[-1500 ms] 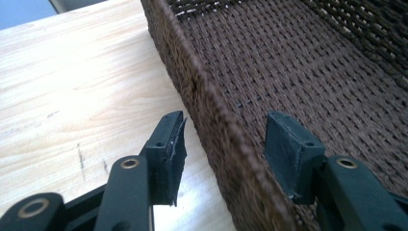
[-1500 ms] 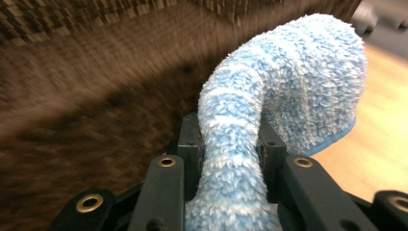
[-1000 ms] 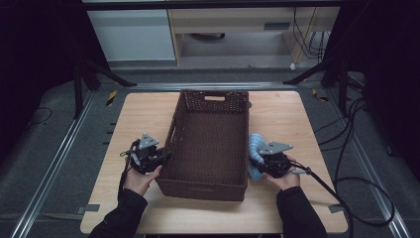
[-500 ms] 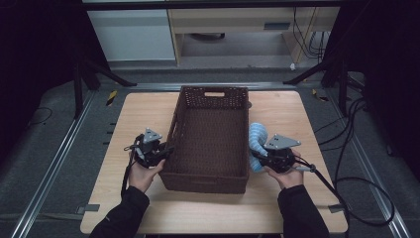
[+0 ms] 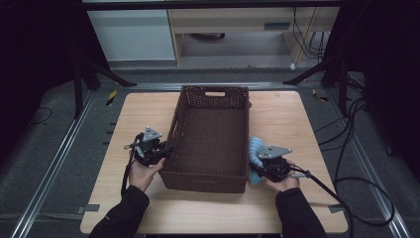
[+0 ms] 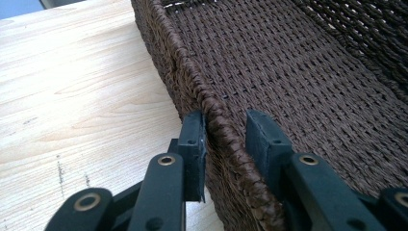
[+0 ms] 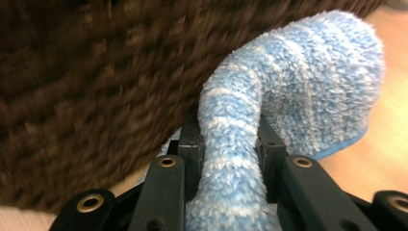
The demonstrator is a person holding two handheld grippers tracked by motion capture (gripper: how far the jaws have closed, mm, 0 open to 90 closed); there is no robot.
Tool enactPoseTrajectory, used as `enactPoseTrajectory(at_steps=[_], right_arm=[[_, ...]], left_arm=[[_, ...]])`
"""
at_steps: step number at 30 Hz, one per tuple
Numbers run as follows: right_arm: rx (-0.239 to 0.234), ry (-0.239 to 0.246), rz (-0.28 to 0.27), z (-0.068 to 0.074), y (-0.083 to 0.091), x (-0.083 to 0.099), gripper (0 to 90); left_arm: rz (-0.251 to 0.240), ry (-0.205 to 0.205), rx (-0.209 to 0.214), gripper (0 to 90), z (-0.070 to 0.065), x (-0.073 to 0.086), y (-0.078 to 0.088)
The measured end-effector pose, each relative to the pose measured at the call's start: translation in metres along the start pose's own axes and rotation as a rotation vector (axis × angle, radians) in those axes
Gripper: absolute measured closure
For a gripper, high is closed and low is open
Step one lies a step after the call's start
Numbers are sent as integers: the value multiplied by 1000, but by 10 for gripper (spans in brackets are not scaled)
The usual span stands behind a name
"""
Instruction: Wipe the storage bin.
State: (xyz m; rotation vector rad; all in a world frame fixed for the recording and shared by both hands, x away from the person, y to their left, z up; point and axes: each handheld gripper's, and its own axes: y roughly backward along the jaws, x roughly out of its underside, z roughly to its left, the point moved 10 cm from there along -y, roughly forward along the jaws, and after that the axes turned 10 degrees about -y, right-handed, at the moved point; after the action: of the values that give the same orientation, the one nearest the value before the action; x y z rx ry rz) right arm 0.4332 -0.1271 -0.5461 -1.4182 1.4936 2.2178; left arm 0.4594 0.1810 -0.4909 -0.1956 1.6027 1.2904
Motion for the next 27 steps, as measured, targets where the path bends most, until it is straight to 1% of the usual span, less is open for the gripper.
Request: enactPoseTrajectory(at_steps=[1,3,5,6,8,10,12,14,15,16,17,19,20,21,22,23,24,25,26,27], right_arm=[[-4,-14,-3,2,0,2,711],[-4,-15,-2,2,0,1,711],[-1,1,-39,2,10,-10,710],[-1,1,-39,2,10,-10,710],[-17,9,-119,6,26,-27,710],[-9,25,-154,8,39,-36,710],[1,43,-162,10,44,-39,710],[1,49,-153,11,42,-36,711],[-1,54,-134,13,39,-32,711],[-1,54,-134,13,39,-32,711],[-3,54,-111,13,36,-25,711],[-5,50,-101,13,35,-22,711],[-17,39,-71,14,28,-10,711],[-18,33,-54,14,26,-5,711],[-18,33,-54,14,26,-5,711],[-22,26,0,16,19,9,711],[-22,26,0,16,19,9,711],[-24,18,20,18,14,17,711],[-24,17,16,19,15,17,711],[-24,10,14,19,15,16,710]], left_arm=[[1,0,-1,686,1,0,-1],[1,0,-1,686,1,-1,-1],[0,-2,-4,686,2,-3,-3],[0,-2,-4,686,2,-3,-3],[-1,-2,-5,686,4,-4,-6],[-3,-2,-1,685,5,-6,-8],[-2,-8,-6,676,5,-6,-8],[4,-7,-27,641,7,-5,-7],[6,-6,-37,579,8,-5,-7],[6,-6,-37,559,8,-5,-7],[12,-10,-36,539,8,-3,-5],[17,-13,-35,528,8,-2,-3],[25,-19,-37,503,7,-1,-1],[26,-21,-37,500,6,-1,0],[26,-21,-37,497,6,-1,0],[34,-42,-35,493,3,1,1],[34,-42,-35,495,3,1,1],[35,-43,-32,487,2,3,4],[37,-34,-19,489,0,4,5],[41,-37,-16,496,-1,6,6]])
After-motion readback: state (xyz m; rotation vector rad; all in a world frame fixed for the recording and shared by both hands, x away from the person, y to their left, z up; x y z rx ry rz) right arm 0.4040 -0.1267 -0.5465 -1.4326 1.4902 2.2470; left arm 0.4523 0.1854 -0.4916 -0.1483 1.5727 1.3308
